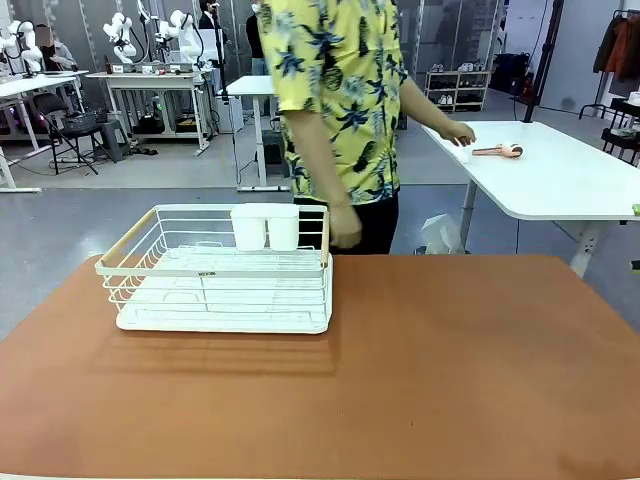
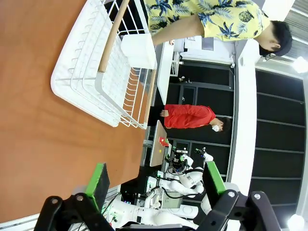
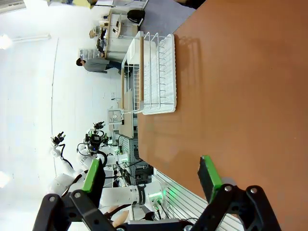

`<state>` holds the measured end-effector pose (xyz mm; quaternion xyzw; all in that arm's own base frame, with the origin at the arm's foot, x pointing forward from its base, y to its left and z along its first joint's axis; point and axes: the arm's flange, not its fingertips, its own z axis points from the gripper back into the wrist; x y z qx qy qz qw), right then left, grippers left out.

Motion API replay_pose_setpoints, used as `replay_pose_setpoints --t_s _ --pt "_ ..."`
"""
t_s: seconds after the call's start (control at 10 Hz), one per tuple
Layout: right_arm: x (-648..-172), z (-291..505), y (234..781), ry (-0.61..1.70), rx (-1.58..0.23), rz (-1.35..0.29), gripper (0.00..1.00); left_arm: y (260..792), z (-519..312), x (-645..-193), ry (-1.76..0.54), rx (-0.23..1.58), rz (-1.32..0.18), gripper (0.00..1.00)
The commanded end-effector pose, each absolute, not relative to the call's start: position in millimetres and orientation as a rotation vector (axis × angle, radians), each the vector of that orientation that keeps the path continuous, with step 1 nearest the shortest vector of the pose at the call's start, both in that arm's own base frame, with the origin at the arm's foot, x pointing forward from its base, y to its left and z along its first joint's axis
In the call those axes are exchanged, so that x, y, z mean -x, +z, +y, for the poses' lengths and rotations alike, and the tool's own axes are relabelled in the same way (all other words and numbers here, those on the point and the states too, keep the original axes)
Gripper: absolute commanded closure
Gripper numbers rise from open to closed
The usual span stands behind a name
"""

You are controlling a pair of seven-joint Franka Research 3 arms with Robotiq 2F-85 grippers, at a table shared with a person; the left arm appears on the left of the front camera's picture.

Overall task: Clean the table.
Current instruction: Pick up the Lint Roller when the human hands it over.

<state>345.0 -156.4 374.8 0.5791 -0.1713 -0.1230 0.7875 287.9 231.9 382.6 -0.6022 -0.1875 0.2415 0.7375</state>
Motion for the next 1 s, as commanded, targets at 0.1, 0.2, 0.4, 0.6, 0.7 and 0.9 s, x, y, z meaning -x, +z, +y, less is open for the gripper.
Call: replay_pose_setpoints --t_s 0.1,0.2,0.4,0.6,0.7,0.9 --pt "-344.8 -155.4 377.0 -0.262 -1.259 -0.372 0.0 382.2 233.0 -284.1 0.517 1.336 -0.414 0.0" --pt "-344.8 -155.4 377.0 -0.262 -1.259 -0.372 0.0 382.2 233.0 -284.1 0.517 1.336 -0.414 0.0" --pt "-344.8 -155.4 377.0 -0.262 -1.259 -0.372 0.0 382.2 233.0 -284.1 0.517 1.336 -0.414 0.0" --pt "-344.8 -155.4 377.0 -0.262 -1.259 -0.372 0.0 382.2 233.0 -284.1 0.517 1.336 -0.414 0.0" --pt "-344.8 -155.4 377.0 -0.262 -1.259 -0.372 0.0 382.2 233.0 -284.1 0.517 1.336 -0.414 0.0" --pt "-344.8 -155.4 377.0 -0.262 -1.259 -0.372 0.0 382.2 233.0 -284.1 0.517 1.336 -0.414 0.0"
